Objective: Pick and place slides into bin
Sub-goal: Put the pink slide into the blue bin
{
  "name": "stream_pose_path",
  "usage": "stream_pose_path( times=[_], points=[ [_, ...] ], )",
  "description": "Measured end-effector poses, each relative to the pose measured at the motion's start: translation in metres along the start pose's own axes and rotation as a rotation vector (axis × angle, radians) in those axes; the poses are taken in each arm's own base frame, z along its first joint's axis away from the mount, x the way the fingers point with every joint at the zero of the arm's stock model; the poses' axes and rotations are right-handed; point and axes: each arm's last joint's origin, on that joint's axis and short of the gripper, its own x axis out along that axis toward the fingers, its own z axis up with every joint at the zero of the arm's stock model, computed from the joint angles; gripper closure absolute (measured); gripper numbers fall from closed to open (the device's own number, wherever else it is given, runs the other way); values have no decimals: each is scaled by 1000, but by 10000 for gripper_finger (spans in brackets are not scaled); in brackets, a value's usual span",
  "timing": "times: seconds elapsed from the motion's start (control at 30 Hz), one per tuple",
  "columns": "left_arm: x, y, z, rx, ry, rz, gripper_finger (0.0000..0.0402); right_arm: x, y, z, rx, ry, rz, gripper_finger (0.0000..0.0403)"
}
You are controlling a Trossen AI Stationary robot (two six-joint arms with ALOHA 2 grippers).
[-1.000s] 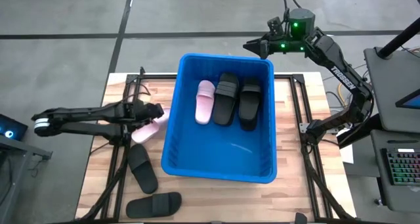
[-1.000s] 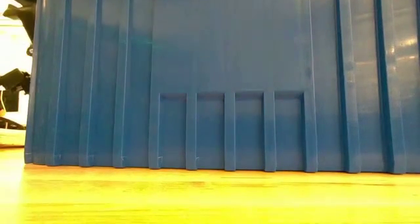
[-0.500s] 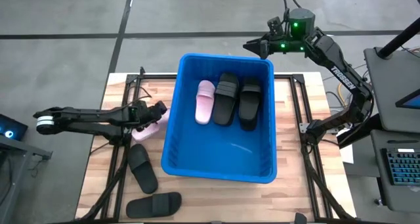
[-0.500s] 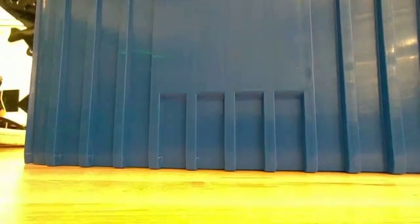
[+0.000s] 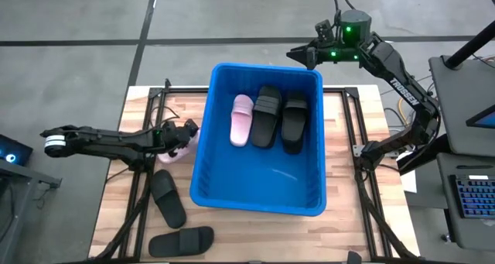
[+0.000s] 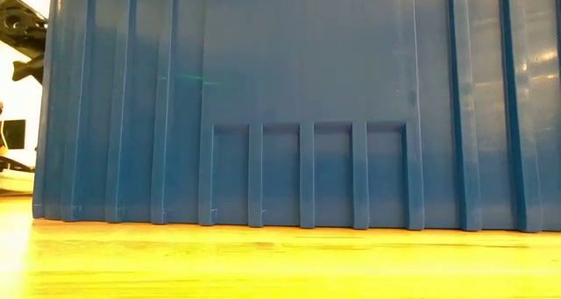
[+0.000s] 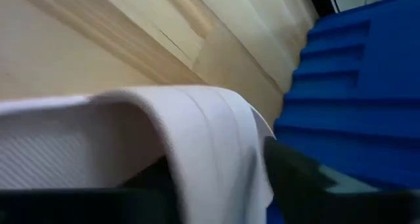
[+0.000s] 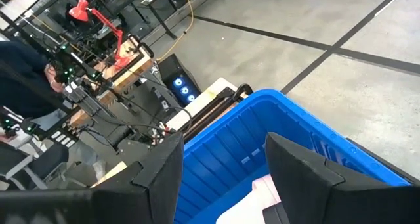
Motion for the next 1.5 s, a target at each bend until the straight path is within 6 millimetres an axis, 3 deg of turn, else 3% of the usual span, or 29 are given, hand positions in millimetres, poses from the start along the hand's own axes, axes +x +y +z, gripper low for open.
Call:
stream_pose_path(
  times=[0.2, 0.6, 0.9, 1.03, 1.27, 1.5],
  points=[
    [-1, 0, 1, 52, -1, -6, 387, 0, 0, 0, -1, 0, 0, 197],
    [-16, -10, 8, 38, -4, -124, 400, 0, 0, 0, 0, 1, 1, 197],
    [-44, -27, 27, -76, -240, -357, 401, 0, 0, 0, 0, 2, 3, 197],
    [-62, -42, 35, -60, -351, -508, 401, 0, 0, 0, 0, 2, 2, 197],
    [-110, -79, 53, 196, -567, -791, 401, 0, 0, 0, -2, 0, 3, 197],
    [-146, -107, 63, 319, -606, -953, 401, 8, 13, 3, -64, -51, 70, 197]
  ],
)
